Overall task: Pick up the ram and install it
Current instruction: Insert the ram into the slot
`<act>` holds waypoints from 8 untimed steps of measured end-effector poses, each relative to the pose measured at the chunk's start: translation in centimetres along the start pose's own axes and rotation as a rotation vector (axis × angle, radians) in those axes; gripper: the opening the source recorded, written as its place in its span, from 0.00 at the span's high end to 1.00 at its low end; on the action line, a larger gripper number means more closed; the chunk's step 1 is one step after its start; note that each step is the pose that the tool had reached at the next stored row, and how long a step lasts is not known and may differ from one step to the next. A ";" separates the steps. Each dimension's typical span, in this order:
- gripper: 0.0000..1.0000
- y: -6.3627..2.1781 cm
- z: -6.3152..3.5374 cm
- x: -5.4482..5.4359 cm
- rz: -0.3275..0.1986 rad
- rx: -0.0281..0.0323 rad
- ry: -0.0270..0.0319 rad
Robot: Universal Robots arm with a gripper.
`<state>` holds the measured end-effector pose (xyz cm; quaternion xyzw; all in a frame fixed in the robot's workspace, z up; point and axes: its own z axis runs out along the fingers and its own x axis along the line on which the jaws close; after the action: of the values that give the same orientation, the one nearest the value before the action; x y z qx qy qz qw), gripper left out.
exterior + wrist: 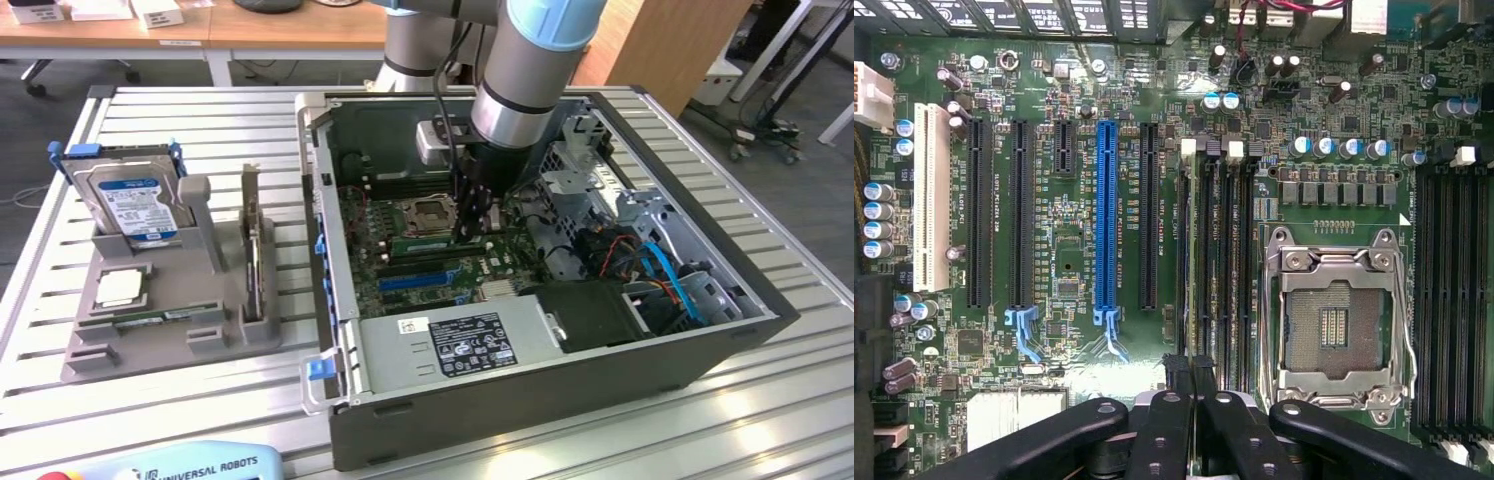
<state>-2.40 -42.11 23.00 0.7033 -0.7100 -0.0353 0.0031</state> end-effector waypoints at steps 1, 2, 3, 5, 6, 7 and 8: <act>0.89 0.00 0.00 0.0 0.000 0.0000 0.0000; 0.89 0.00 0.00 0.0 0.000 0.0000 -0.0001; 0.89 0.00 0.00 0.0 0.000 0.0000 -0.0001; 0.89 0.00 0.02 0.0 0.000 0.0001 -0.0003; 0.89 0.00 0.02 0.0 0.000 0.0001 -0.0003; 0.89 0.00 0.01 0.0 0.000 0.0001 -0.0001; 0.89 0.00 0.01 0.0 0.000 0.0000 -0.0001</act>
<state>-2.40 -42.07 23.00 0.7034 -0.7100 -0.0353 0.0031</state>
